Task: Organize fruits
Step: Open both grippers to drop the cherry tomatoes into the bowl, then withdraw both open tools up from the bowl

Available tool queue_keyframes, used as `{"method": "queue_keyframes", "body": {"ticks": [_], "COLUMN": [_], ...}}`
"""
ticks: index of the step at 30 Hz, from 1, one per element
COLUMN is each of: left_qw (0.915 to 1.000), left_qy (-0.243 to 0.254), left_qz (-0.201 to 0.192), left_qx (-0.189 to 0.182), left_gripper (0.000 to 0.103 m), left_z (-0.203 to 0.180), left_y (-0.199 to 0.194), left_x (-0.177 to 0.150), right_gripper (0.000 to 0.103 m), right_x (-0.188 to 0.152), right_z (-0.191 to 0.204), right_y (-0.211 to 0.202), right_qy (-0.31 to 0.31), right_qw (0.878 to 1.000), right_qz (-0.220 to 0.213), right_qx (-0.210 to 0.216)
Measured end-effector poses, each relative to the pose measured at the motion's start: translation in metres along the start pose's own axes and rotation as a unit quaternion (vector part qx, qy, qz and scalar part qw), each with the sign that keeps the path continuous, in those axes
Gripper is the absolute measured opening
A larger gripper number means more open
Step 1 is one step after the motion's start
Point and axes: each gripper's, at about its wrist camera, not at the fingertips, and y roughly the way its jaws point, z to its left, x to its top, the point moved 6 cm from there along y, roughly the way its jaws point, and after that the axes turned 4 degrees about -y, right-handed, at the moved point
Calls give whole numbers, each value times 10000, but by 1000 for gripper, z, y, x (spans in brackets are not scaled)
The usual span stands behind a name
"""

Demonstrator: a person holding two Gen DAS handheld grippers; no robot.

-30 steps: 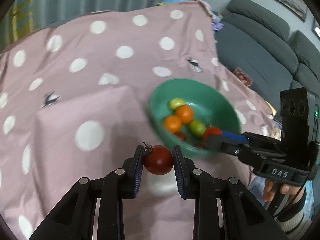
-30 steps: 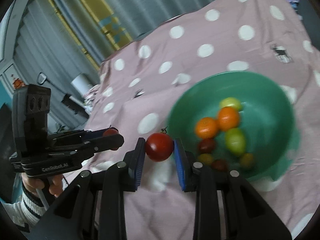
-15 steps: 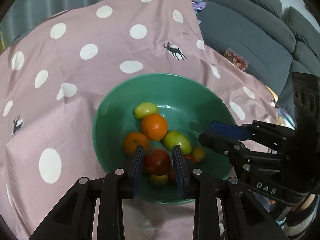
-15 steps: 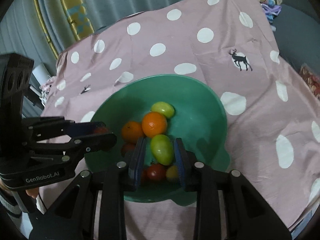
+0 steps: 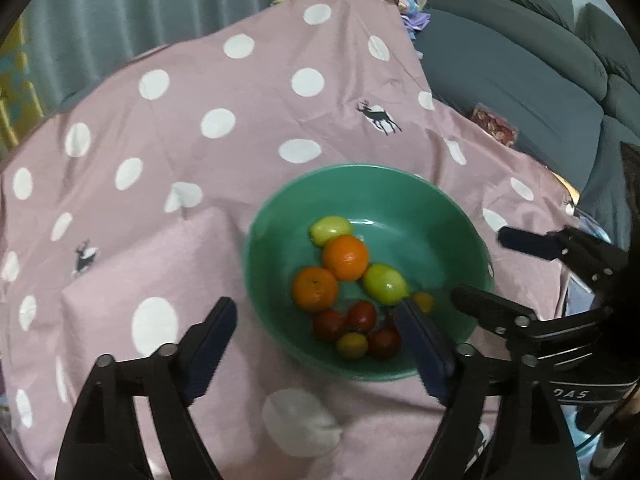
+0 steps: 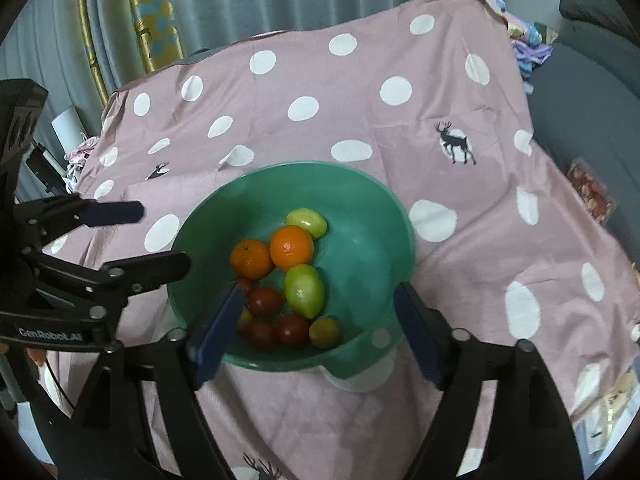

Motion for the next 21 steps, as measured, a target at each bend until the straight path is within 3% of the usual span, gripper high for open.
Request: {"method": "queue_keyframes", "body": {"ticks": [4, 11, 14, 21], "left_qw": [9995, 9989, 9988, 9979], "left_qy": [-105, -31, -195, -223], "left_qz": [-50, -216, -343, -344], "left_qx": [284, 411, 287, 496], "left_gripper": [99, 102, 102, 102], "left_z": [6, 2, 5, 8], "left_y": [-15, -42, -52, -60], "left_x": [-1, 0, 3, 5], "right_gripper": [95, 96, 97, 97], "right_x": [1, 6, 10, 11], "right_z": [5, 22, 23, 23], "right_y": [-15, -42, -52, -62], "right_qy": [-273, -695, -707, -629], "right_qw": [9994, 9975, 9973, 9976], "right_qz": [30, -67, -179, -299], "right_qx": [-191, -103, -103, -67]}}
